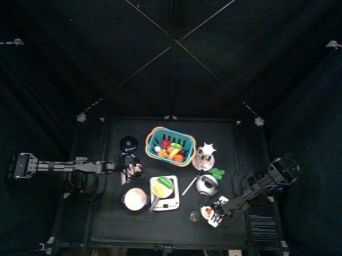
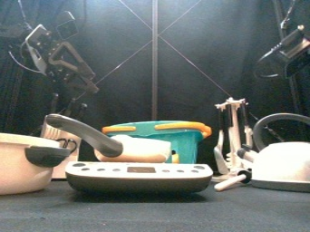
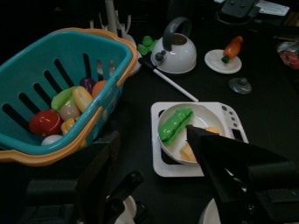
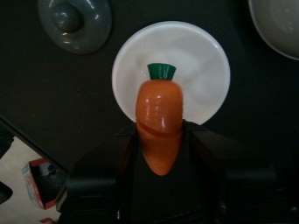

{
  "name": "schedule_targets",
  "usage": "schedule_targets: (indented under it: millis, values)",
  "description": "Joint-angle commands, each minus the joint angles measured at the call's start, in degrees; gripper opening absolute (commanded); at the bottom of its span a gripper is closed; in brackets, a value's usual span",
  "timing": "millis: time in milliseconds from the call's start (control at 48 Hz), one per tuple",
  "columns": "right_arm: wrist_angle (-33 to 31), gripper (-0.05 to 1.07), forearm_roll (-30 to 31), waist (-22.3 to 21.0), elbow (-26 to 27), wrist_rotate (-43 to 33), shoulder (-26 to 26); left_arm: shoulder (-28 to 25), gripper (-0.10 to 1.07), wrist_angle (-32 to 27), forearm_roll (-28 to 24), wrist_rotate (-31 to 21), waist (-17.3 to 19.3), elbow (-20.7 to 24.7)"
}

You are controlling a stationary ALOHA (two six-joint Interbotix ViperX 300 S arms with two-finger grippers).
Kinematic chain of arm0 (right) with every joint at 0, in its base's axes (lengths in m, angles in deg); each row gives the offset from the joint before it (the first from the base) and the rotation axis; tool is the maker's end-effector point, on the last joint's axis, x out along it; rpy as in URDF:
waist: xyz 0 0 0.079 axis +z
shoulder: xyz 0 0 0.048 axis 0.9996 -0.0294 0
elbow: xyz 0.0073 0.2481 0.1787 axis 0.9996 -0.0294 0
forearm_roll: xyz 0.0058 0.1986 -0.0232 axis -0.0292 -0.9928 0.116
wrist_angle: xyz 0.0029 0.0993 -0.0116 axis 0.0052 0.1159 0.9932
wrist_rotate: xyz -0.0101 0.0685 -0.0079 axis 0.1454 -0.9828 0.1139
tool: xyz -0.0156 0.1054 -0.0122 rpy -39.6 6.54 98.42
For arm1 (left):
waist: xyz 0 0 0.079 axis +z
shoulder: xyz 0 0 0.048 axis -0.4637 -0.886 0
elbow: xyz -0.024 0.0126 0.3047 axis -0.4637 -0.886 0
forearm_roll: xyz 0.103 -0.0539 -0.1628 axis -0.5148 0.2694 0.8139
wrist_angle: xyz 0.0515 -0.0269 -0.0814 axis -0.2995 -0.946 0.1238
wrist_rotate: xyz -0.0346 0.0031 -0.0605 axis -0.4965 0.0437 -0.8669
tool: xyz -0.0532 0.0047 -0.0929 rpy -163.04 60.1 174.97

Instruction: Place carrot on small plate

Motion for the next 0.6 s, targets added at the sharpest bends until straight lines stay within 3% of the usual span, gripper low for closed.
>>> schedule_targets:
  millis: [0,146,250,479,583]
  values:
    - [0.4,0.69,0.4,-1.2,0.5,0.0,0.7,-0.1,0.96,0.2,0.1,0.0,0.2,0.7]
    - [1.0,0.86,1.1,-1.3,1.4,0.0,0.8,-0.1,0.96,0.3,0.1,0.0,0.3,0.7]
    - [1.0,0.93,1.1,-1.3,1.9,0.0,0.8,-0.1,0.96,0.3,0.1,0.0,0.2,0.7]
    - [1.0,0.93,3.9,-1.1,3.4,0.2,0.7,-0.1,0.96,0.2,0.1,0.0,0.2,0.8]
    - [1.0,0.93,7.9,-1.1,5.6,0.4,0.8,-0.1,0.96,0.2,0.1,0.0,0.2,0.9]
